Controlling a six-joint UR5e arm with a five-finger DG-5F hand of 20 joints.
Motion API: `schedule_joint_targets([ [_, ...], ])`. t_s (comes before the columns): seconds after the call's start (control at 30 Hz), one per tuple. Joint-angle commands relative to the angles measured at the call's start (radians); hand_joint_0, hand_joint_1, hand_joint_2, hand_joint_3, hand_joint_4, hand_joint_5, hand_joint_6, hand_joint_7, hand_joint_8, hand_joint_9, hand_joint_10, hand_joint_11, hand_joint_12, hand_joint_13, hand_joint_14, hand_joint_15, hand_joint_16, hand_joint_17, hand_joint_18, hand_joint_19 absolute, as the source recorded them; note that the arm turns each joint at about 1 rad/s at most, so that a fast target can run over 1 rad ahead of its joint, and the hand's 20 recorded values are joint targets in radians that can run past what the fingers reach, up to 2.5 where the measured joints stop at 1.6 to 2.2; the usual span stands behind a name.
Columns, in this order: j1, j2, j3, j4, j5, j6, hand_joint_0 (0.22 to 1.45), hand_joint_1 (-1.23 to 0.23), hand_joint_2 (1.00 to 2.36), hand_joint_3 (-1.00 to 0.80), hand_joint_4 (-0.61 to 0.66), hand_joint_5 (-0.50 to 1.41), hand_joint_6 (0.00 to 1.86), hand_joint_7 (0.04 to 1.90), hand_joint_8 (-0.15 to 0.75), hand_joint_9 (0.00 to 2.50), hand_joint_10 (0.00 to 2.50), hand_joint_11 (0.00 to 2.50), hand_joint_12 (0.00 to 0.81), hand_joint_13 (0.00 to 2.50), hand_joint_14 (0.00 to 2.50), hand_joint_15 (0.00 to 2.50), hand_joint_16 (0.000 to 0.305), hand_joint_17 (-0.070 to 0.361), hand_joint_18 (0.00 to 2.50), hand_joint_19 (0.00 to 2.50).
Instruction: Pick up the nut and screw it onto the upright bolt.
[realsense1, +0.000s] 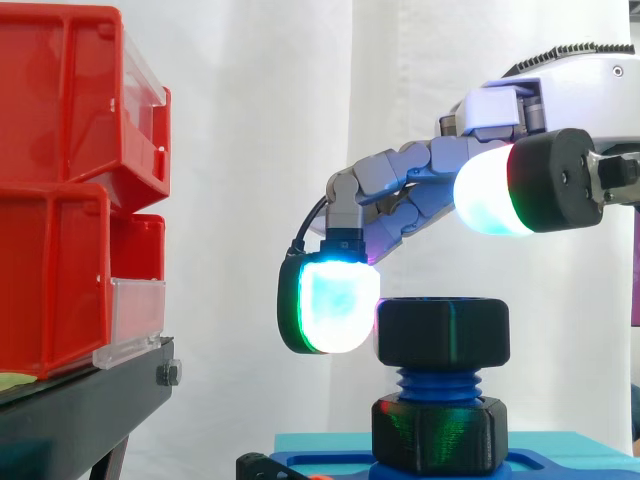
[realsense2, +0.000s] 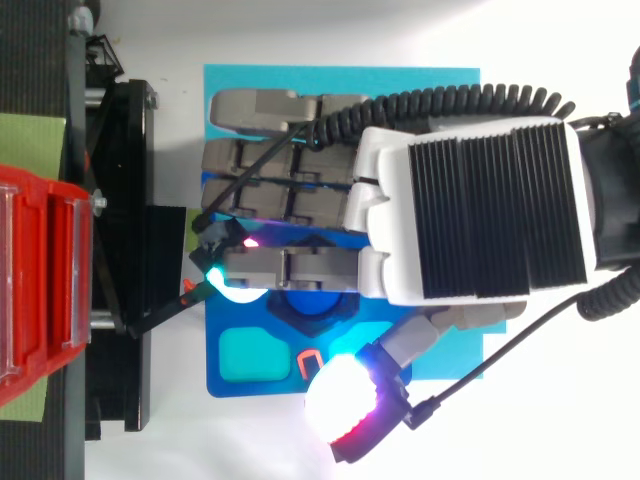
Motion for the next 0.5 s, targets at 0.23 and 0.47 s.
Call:
schedule_joint_targets([
  [0.23, -0.028, 0.000, 0.000, 0.002, -0.027, -0.008, 0.53, -0.11, 1.00, -0.50, 0.16, -0.05, 0.50, 1.48, 0.270, 0.58, 0.00, 0.00, 0.283, 0.51, 0.00, 0.00, 0.026, 0.058, 0.13, 0.00],
  [0.47, -0.046, 0.000, 0.000, 0.001, -0.047, -0.018, 0.53, -0.13, 1.00, -0.50, 0.17, -0.05, 0.53, 1.44, 0.271, 0.61, 0.00, 0.00, 0.278, 0.54, 0.00, 0.00, 0.025, 0.055, 0.16, 0.00],
])
